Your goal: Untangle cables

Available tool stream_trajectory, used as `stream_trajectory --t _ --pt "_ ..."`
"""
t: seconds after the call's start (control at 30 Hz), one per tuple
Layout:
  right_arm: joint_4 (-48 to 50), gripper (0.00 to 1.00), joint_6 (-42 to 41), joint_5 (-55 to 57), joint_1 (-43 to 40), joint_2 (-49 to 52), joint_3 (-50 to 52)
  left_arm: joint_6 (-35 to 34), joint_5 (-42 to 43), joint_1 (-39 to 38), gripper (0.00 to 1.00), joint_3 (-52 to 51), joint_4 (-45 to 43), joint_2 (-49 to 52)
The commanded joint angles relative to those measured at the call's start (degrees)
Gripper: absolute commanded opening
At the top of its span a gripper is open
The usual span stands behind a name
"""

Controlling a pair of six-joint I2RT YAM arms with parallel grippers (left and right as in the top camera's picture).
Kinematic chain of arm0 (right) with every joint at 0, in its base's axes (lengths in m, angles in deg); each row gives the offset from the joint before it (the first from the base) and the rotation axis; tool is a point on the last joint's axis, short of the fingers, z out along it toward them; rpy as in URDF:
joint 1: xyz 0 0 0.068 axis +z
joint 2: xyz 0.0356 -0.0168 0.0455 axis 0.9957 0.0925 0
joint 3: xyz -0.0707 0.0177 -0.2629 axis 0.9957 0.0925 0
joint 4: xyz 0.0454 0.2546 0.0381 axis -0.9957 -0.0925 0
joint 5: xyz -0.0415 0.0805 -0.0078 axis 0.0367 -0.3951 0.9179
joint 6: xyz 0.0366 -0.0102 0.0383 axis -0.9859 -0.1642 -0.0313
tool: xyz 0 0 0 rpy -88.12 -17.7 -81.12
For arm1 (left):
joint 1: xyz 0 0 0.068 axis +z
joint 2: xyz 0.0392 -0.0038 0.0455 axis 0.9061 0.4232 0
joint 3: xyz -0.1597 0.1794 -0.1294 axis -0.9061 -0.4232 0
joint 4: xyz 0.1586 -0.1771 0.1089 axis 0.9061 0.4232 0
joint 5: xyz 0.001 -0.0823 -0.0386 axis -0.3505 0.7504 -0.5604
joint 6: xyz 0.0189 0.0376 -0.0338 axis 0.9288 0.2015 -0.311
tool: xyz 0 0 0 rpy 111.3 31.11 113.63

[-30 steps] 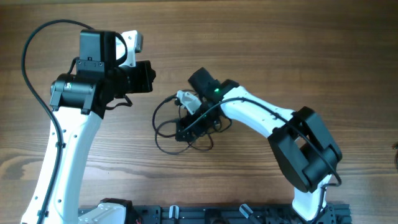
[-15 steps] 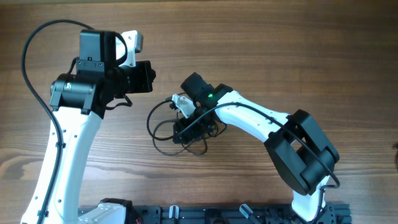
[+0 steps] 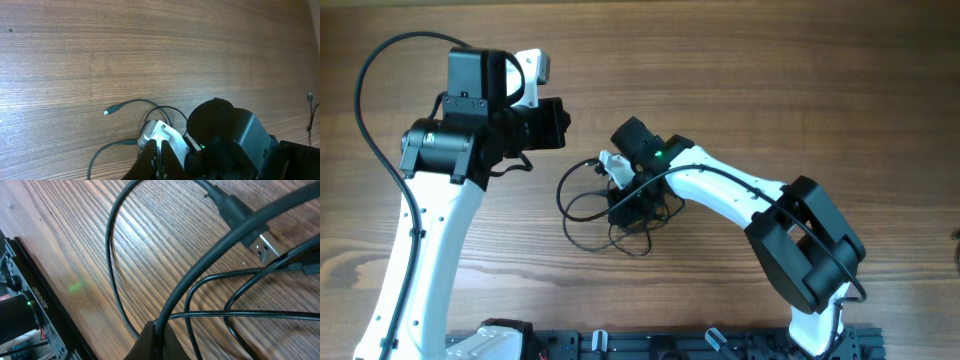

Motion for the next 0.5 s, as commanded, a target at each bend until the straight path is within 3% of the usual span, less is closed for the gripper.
stream_trajectory --t 0.0,0.27,0.47 --pt "-1.8 0.04 -1.1 -0.5 -0.4 -0.5 -0.8 1.1 0.1 -0.2 0.05 0.2 0.0 -0.4" --pt "-16.4 0.04 2.3 1.7 -3.8 -14.8 -11.4 1.1 1.5 -0.2 0.06 0.2 0.5 -0.4" --pt "-18.3 0.04 2.3 9.1 -3.9 -26.7 -16.0 1.1 7.7 -0.2 0.11 0.2 1.8 -0.4"
